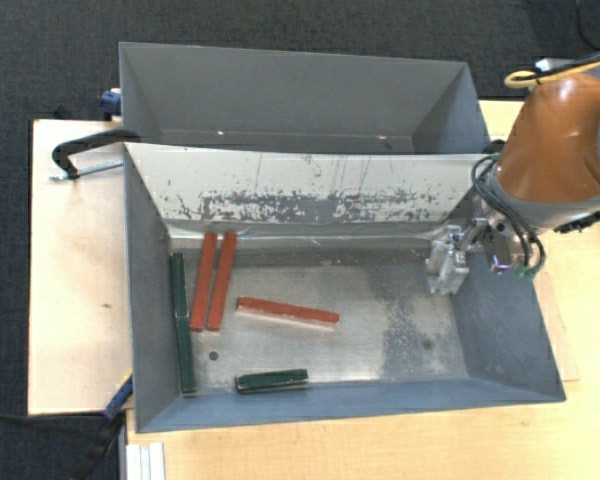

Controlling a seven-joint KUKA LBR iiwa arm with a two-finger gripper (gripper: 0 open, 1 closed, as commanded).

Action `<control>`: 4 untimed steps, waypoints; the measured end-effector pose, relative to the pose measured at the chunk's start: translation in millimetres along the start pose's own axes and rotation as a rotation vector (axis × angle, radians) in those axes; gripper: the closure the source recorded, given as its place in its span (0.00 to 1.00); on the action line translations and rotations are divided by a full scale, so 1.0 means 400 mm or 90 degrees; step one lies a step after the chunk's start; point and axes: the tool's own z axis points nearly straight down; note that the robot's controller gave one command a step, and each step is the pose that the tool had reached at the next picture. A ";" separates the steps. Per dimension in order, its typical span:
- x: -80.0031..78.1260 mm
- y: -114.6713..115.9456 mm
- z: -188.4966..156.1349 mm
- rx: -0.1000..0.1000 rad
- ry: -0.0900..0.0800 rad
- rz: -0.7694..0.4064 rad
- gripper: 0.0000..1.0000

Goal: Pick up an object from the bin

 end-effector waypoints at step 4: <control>0.006 0.149 0.142 0.002 -0.001 0.030 0.00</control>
Offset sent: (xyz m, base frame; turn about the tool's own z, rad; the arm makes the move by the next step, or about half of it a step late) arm -0.0126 0.0358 -0.0444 0.1206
